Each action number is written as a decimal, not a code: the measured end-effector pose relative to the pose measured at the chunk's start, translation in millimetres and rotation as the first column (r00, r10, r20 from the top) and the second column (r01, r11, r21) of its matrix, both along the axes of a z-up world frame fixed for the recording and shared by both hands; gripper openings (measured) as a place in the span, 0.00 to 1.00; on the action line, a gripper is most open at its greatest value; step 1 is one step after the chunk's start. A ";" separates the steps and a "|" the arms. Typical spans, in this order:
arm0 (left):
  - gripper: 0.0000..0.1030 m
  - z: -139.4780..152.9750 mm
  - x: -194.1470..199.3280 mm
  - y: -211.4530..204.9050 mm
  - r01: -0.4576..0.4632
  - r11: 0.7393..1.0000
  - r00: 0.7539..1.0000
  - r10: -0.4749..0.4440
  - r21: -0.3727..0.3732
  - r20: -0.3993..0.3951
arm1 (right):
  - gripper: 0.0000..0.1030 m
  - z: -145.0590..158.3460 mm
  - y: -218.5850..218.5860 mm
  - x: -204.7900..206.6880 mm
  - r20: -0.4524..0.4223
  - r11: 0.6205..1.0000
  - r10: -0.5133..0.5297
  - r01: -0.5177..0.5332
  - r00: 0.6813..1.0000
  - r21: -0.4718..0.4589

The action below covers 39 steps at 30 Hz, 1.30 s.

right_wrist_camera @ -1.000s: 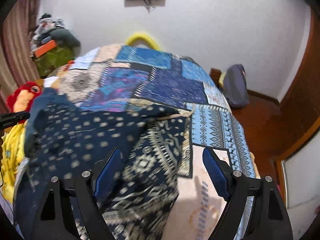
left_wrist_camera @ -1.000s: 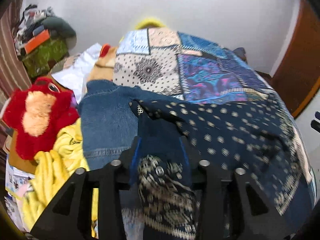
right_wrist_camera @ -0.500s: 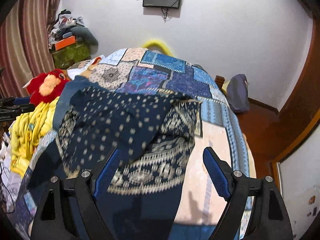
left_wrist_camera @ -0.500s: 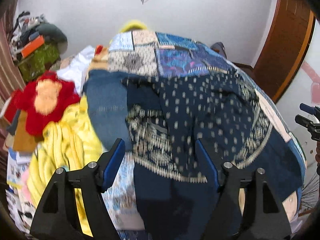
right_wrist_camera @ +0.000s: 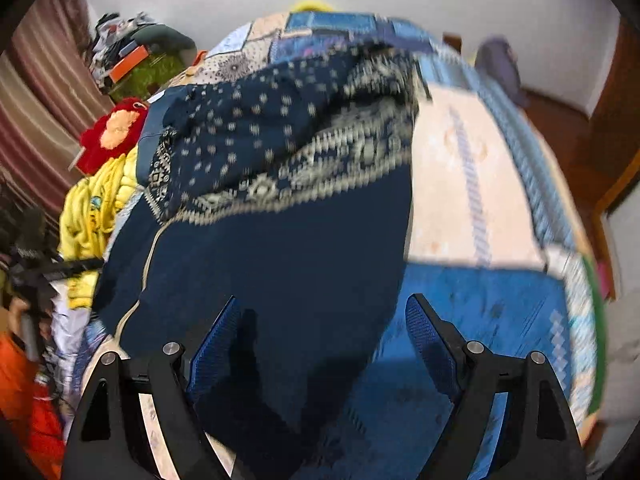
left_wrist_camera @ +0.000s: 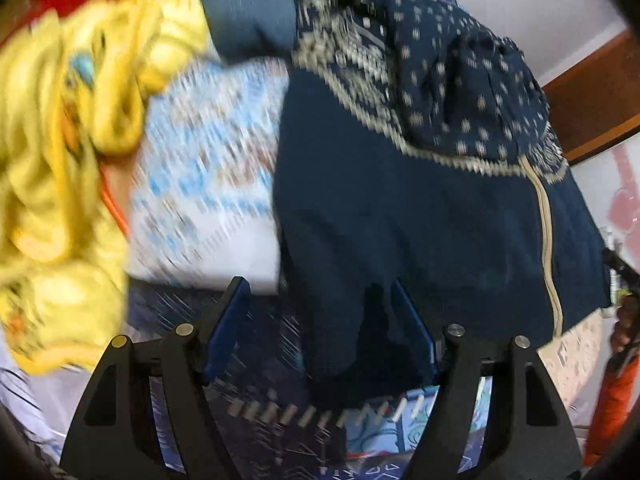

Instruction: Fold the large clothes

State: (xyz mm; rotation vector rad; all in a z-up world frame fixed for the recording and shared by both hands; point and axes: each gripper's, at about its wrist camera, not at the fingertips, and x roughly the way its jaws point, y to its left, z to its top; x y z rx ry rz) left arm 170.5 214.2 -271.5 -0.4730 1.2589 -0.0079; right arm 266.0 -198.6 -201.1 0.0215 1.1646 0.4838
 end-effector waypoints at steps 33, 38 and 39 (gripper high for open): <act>0.11 176.9 175.7 20.7 -0.092 0.989 0.868 0.022 0.119 0.496 | 0.07 90.2 41.3 158.9 0.309 0.993 -0.054 0.020 0.949 0.114; 0.11 152.1 233.8 38.9 -0.155 0.977 0.880 0.069 0.147 0.470 | 0.07 69.0 64.0 237.0 0.275 0.992 -0.103 0.080 0.956 0.093; 0.11 145.4 242.7 39.4 -0.160 0.974 0.885 0.071 0.158 0.460 | 0.07 60.4 69.1 252.5 0.262 0.993 -0.106 0.087 0.959 0.082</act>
